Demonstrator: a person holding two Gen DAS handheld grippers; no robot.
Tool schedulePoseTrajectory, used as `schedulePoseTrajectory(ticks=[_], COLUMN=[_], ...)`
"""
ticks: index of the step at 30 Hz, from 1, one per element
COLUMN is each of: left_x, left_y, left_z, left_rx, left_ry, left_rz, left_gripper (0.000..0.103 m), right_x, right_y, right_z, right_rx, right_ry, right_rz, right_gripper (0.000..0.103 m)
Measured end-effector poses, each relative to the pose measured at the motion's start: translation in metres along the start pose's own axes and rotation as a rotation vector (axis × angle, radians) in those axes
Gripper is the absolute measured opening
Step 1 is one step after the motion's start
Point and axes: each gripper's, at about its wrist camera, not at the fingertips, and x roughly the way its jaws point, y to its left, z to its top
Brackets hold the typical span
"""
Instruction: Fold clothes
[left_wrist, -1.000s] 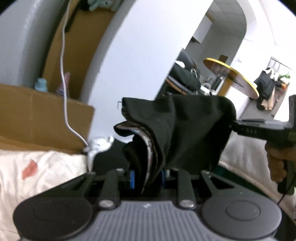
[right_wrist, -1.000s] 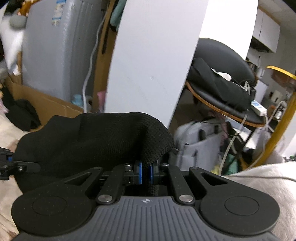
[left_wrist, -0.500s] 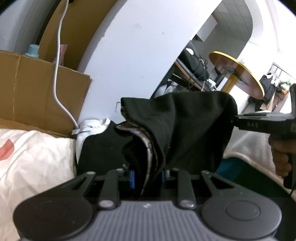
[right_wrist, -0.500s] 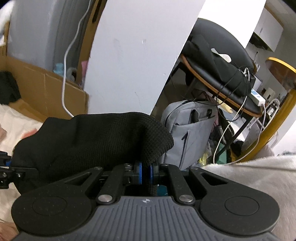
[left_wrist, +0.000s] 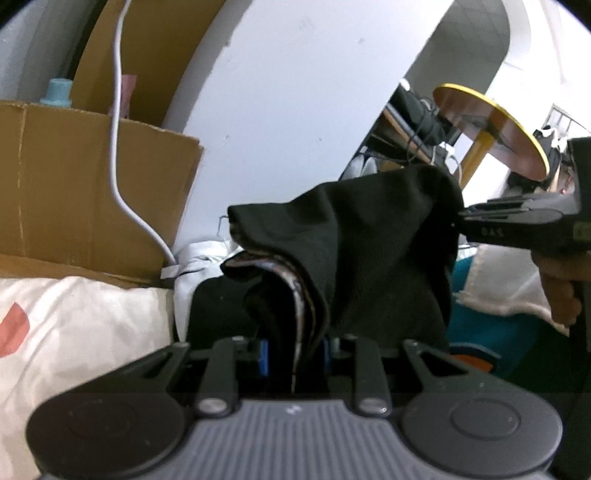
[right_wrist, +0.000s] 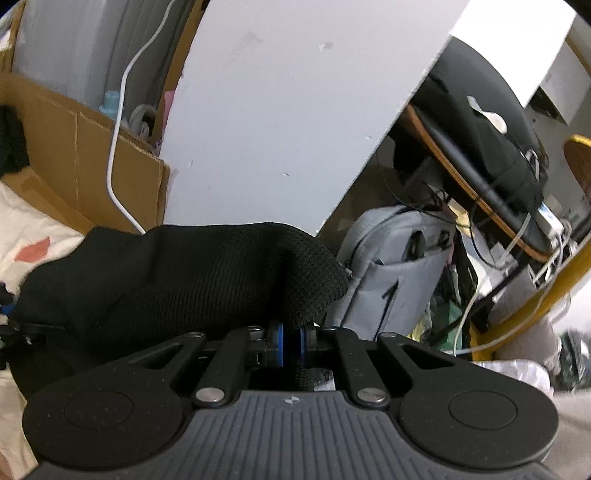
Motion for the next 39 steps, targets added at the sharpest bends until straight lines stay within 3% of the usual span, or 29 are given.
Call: schedulePoseTrajectory(ticks=[9,12,18,21,23,25,27,32,39], left_x=[0.035,0.053,0.073,0.068,0.061,0.051,0.039,0.028,0.024], left_y=[0.014,0.022,0.033,0.037,0.035,0.035,0.036,0.041,0.045], left_z=[0.009,0.016,0.023,0.022,0.023,0.027,0.031,0.039,0.046], left_rx=[0.031,-0.037,-0.068,-0.075,-0.056,-0.055,-0.053,-0.054,-0.029], left_ry=[0.061,0.118,0.187,0.195,0.19,0.171,0.131,0.07,0.031], left_rz=[0.054,0.084,0.095,0.11,0.141,0.167,0.2,0.239,0.227], left_gripper=[0.028,0.028,0.033,0.039,0.043,0.049,0.049,0.049,0.049], right_x=[0.059,0.08,0.139,0.151,0.152,0.142,0.129,0.102,0.067], right_y=[0.0,0.004,0.007,-0.001,-0.002,-0.004,-0.009,-0.019,-0.02], right_z=[0.006,0.006,-0.003,-0.003,-0.001,0.005,0.009,0.01,-0.008], right_rx=[0.006,0.017,0.104,0.182,0.183,0.165,0.176,0.18,0.248], right_ry=[0.046,0.057,0.152,0.186,0.189,0.152,0.125,0.069,0.028], right_rz=[0.014,0.021,0.003,0.007,-0.016,-0.071,-0.085,-0.051,0.047], right_gripper=[0.008,0.009,0.01,0.02,0.03,0.048,0.053,0.053,0.053])
